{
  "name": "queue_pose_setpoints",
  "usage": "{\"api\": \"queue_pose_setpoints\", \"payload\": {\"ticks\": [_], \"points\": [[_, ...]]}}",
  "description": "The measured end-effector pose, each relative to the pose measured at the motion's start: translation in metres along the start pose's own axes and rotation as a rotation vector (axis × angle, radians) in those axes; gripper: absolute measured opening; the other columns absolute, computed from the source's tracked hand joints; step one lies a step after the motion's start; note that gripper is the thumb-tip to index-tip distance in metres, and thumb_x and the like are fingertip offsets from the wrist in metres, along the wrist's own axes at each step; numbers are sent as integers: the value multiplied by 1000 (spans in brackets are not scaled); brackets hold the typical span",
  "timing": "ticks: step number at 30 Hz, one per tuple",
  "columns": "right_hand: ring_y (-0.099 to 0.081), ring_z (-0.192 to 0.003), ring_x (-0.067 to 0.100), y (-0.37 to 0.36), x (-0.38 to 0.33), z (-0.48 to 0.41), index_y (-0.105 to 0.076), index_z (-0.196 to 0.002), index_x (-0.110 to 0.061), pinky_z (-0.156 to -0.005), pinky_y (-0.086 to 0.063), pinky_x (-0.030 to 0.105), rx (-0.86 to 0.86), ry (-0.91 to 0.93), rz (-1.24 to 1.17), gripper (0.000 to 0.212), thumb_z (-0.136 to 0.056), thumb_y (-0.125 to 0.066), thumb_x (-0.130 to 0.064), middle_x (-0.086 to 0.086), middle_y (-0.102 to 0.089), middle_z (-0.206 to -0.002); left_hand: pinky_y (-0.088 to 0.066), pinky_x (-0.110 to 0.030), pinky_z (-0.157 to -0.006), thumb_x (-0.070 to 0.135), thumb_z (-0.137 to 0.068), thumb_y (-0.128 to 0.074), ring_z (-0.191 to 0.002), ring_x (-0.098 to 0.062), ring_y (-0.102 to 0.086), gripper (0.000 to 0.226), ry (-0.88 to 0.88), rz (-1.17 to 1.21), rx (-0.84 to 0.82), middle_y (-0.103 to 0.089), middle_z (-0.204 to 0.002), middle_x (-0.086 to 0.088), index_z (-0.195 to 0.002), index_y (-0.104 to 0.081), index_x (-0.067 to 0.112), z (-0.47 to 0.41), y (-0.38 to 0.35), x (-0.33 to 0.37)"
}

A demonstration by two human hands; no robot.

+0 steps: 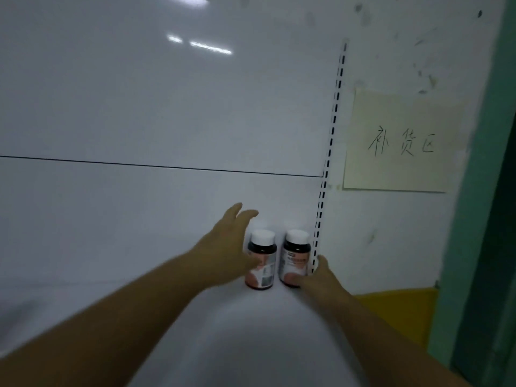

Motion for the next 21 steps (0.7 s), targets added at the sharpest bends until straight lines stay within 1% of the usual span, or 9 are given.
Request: {"api": "queue_pose_setpoints", "payload": {"ticks": [3, 4, 6, 8, 10, 12, 15, 17, 21], "points": [[-58, -104, 25, -12, 14, -18, -36, -127, -25, -99, -42, 44, -17, -29, 69, 74, -64, -72, -35, -1, -59, -115, -28, -28, -110, 30, -68, -78, -132, -13, -34, 83, 111, 240, 122, -34, -141, 7, -138, -33, 22, -9, -46, -20], [-58, -106, 25, -13, 15, -24, -36, -124, -26, -101, -39, 44, 19, -19, 110, 72, -63, -71, -40, -5, -58, -110, -35, -36, -109, 35, -61, -81, -128, -17, -42, 88, 182, 342, 165, -41, -140, 2, -135, -36, 21, -13, -59, -31], [-57, -110, 26, -10, 12, -30, -36, -121, -25, -100, -31, 41, 98, 19, 184, 63, -69, -67, -42, -4, -59, -108, -40, -45, -106, 25, -60, -84, -129, -28, -43, 105, 388, 566, 204, -36, -147, -8, -145, -23, 17, -19, -86, -54], [-58, -109, 24, -10, 12, -35, -37, -118, -24, -100, -29, 42, 103, 70, 219, 55, -74, -65, -41, -4, -60, -106, -39, -47, -107, 12, -66, -81, -131, -31, -42, 106, 478, 678, 249, -32, -150, -11, -148, -13, 17, -25, -109, -67], [-58, -107, 23, -11, 12, -38, -37, -114, -22, -102, -31, 44, 79, 118, 195, 56, -72, -69, -42, -6, -56, -99, -42, -46, -104, 17, -67, -82, -124, -28, -50, 94, 434, 649, 296, -46, -139, -7, -142, -25, 19, -29, -118, -70], [-59, -107, 22, -11, 13, -43, -38, -116, -23, -103, -34, 47, 64, 147, 151, 65, -66, -74, -44, -7, -57, -101, -48, -40, -95, 22, -68, -82, -109, -21, -58, 69, 388, 557, 307, -56, -116, 3, -123, -40, 26, -32, -120, -69], [-59, -109, 22, -14, 14, -48, -41, -121, -28, -100, -39, 51, 62, 188, 106, 76, -56, -76, -49, -4, -62, -113, -50, -20, -73, 24, -66, -83, -89, -14, -64, 47, 360, 444, 313, -64, -96, 7, -101, -51, 26, -35, -118, -74], [-60, -106, 22, -15, 14, -49, -43, -116, -31, -97, -43, 51, 43, 199, 93, 75, -51, -73, -52, -4, -62, -111, -44, -11, -63, 22, -62, -85, -80, -8, -62, 49, 373, 462, 317, -61, -87, 11, -98, -51, 22, -34, -117, -76], [-60, -104, 22, -16, 14, -53, -42, -112, -31, -98, -43, 50, 0, 213, 79, 66, -58, -76, -44, -6, -59, -103, -49, -21, -70, 20, -57, -88, -85, -7, -61, 63, 440, 549, 284, -61, -94, 9, -104, -46, 18, -30, -120, -81]]}}
Point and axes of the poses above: each hand's wrist, its own z-axis away from the middle knuckle, its own y-axis out of the back of the hand, x = y × z, the point moved 9 cm from there along -z, towards the middle knuckle
